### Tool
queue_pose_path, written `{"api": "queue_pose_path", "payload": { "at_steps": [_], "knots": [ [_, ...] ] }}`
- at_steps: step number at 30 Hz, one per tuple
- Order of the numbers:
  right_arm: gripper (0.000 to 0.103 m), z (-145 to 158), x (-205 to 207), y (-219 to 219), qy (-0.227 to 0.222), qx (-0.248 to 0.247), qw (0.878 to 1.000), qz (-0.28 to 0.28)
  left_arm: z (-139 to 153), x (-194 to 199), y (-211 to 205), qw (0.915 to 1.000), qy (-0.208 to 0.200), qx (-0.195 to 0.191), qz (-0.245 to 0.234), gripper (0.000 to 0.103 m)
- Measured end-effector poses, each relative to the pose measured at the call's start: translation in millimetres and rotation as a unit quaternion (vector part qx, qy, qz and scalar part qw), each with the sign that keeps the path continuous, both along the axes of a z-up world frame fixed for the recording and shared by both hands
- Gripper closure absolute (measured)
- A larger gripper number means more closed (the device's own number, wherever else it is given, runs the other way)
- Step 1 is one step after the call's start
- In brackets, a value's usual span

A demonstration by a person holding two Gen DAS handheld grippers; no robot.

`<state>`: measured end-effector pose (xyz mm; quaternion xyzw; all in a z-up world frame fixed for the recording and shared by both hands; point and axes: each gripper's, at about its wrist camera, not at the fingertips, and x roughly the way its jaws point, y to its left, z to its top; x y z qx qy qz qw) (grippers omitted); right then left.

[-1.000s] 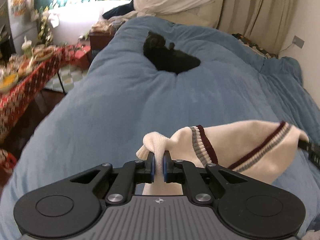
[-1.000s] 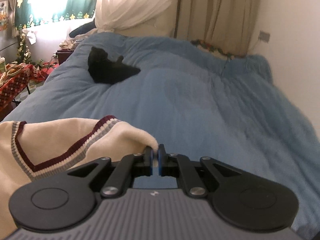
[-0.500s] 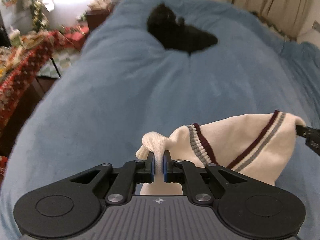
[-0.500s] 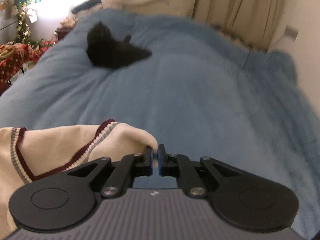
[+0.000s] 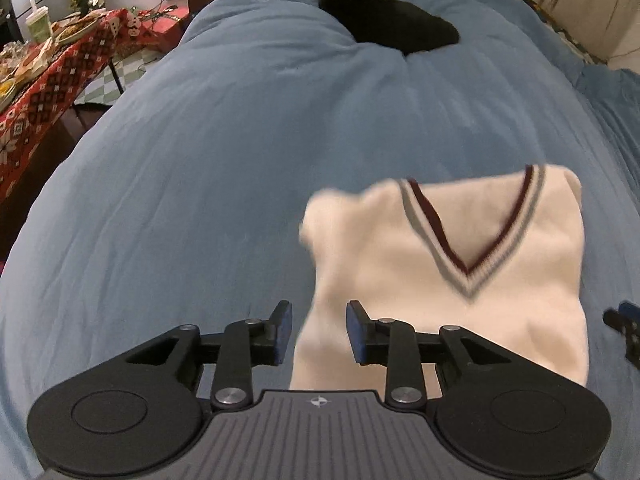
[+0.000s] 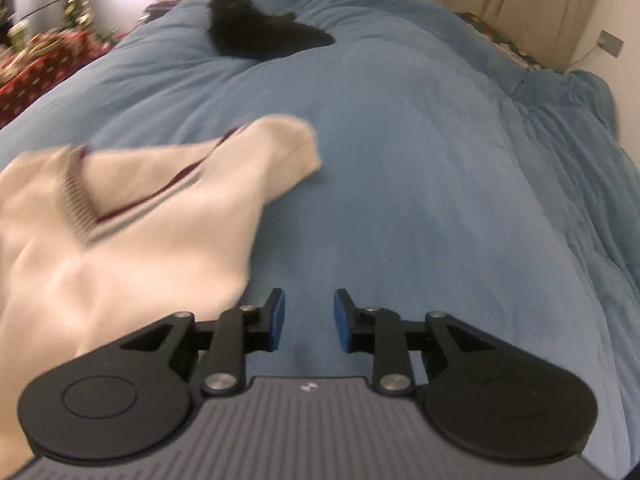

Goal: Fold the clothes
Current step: 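Lay the vest down on the duvet and open both grippers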

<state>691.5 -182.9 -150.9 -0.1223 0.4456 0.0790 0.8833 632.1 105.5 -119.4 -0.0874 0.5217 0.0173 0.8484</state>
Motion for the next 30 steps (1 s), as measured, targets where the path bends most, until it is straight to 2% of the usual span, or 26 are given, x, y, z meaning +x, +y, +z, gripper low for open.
{"api": "queue_pose_path", "payload": {
  "at_steps": [3,9,13,16,19,25,28,30],
  "knots": [
    [0.074,14,-46,4,0.013,0.012,1.000,0.015,3,-32,-2,0.9997,0.009,-0.021,-0.010,0.074],
    [0.073,21,-148,18,0.056,0.035,0.997,0.030,-5,-103,-15,0.9978,0.051,-0.016,-0.038,0.074],
    [0.073,14,-193,30,0.094,0.067,0.993,0.008,-16,-144,-15,0.9954,0.085,-0.037,-0.023,0.074],
    [0.073,7,-222,40,0.108,0.068,0.992,-0.009,-23,-168,-13,0.9930,0.105,-0.055,-0.007,0.074],
    [0.071,1,-248,48,0.110,0.059,0.991,-0.039,-29,-183,-10,0.9898,0.119,-0.075,0.018,0.074],
    [0.067,-5,-281,46,0.130,0.102,0.981,-0.102,-33,-198,-11,0.9823,0.131,-0.122,0.056,0.074],
    [0.057,-7,-291,45,0.134,0.118,0.979,-0.101,-31,-202,-15,0.9797,0.126,-0.140,0.069,0.063],
    [0.056,-6,-299,44,0.133,0.124,0.978,-0.101,-32,-200,-17,0.9770,0.127,-0.151,0.082,0.062]
  ]
}}
